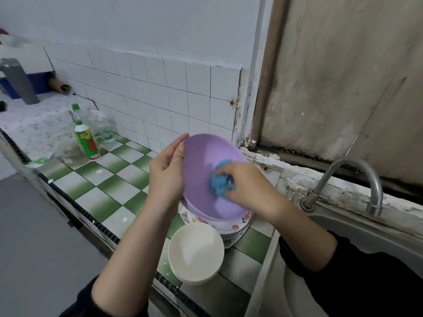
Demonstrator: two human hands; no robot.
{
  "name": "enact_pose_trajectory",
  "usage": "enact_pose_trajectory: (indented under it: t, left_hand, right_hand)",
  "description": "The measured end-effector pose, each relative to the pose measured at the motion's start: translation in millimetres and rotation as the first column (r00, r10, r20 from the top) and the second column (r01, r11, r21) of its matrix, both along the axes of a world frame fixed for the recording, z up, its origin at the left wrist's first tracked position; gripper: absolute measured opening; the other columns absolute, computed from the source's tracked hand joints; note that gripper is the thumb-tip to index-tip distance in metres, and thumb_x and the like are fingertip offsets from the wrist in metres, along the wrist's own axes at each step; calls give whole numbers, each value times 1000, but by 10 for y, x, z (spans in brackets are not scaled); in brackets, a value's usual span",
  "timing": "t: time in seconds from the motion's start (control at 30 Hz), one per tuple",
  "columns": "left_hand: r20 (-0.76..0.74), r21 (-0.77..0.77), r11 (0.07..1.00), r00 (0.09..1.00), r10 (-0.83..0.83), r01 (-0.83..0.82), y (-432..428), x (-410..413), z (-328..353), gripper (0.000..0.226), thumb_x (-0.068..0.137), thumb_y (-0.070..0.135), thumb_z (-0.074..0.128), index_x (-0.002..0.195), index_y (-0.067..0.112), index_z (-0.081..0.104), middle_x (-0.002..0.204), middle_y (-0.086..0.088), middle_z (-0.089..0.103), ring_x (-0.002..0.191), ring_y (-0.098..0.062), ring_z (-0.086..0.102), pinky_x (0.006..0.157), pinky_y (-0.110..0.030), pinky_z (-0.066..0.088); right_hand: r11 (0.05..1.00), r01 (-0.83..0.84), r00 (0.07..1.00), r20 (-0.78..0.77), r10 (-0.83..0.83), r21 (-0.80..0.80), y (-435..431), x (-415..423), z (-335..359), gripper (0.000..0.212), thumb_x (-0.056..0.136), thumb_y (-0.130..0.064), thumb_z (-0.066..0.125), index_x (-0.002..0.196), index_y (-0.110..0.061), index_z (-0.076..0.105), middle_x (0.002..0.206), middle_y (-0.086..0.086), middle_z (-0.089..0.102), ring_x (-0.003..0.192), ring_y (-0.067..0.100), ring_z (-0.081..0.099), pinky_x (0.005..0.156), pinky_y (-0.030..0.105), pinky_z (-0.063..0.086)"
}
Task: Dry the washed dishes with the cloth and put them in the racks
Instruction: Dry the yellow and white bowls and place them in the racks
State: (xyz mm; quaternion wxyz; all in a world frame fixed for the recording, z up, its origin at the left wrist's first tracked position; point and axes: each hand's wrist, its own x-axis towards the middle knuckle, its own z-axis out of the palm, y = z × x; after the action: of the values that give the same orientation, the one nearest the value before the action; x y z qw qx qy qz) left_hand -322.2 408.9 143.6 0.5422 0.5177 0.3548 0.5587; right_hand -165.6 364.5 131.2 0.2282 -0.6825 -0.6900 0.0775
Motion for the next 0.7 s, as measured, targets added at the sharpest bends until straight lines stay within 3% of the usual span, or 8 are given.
enact_pose_trajectory:
  t: [0.07,0.17,0.23,0.33,0.43,0.57,0.63,0.7]
  left_hand:
    - [3,26,1000,1000,-2,2,-56,101,4,21,101,21,50,110,32,65,98,11,72,87,-1,66,80,-20,54]
    - [-63,117,991,996,70,-62,-30,150,18,24,102,19,48,113,33,64,78,18,69,76,9,60,79,-14,47]
    - [-48,105,989,993,108,-102,27,91,52,24,102,19,48,113,30,65,77,23,68,80,7,60,85,-16,49]
    - [-8,57,996,997,75,-75,75,27,73,22,102,19,49,109,30,66,88,18,73,84,-2,65,85,-24,52]
    - [-55,104,994,998,37,-32,-19,132,57,21,101,23,51,112,33,65,106,5,72,97,-7,65,93,-28,52]
    - [-86,169,985,995,52,-37,-106,195,97,24,102,17,48,116,29,63,78,2,69,69,11,59,69,-4,43]
    - [-54,124,991,997,62,-55,-75,144,93,24,102,18,47,116,29,63,73,13,71,75,9,62,75,-8,45]
    - [-34,94,995,998,46,-42,-66,118,67,23,101,19,49,114,31,65,92,17,72,96,-1,63,91,-20,49]
  right_hand:
    - [978,142,971,-213,-107,155,94,-116,-26,49,79,-3,66,127,-17,64,126,3,64,114,22,59,100,25,42]
    - [997,-50,804,-590,73,55,89,-299,-56,53,74,-3,70,119,-32,68,108,3,73,98,17,68,93,37,54]
    - [980,-190,885,-443,143,-62,-32,-280,-14,51,73,-7,70,114,-36,70,95,1,72,82,15,66,82,31,55]
    - [993,97,995,34,-95,-60,-18,-92,26,45,79,-25,74,123,-30,65,105,4,61,97,20,58,87,35,51]
    - [951,265,955,-176,-237,160,91,-83,-8,44,83,-18,73,126,-17,62,117,5,65,110,24,58,91,35,48]
    - [986,52,871,-490,34,161,35,-266,-69,49,80,-11,76,126,-20,63,113,-3,68,103,12,61,90,27,51]
    - [994,-53,872,-481,95,99,-17,-264,-67,50,79,-9,77,125,-21,64,109,-7,67,97,5,59,92,25,50]
    - [988,54,908,-419,13,147,19,-213,-61,49,80,-8,74,126,-22,63,111,-7,67,98,7,59,94,21,46]
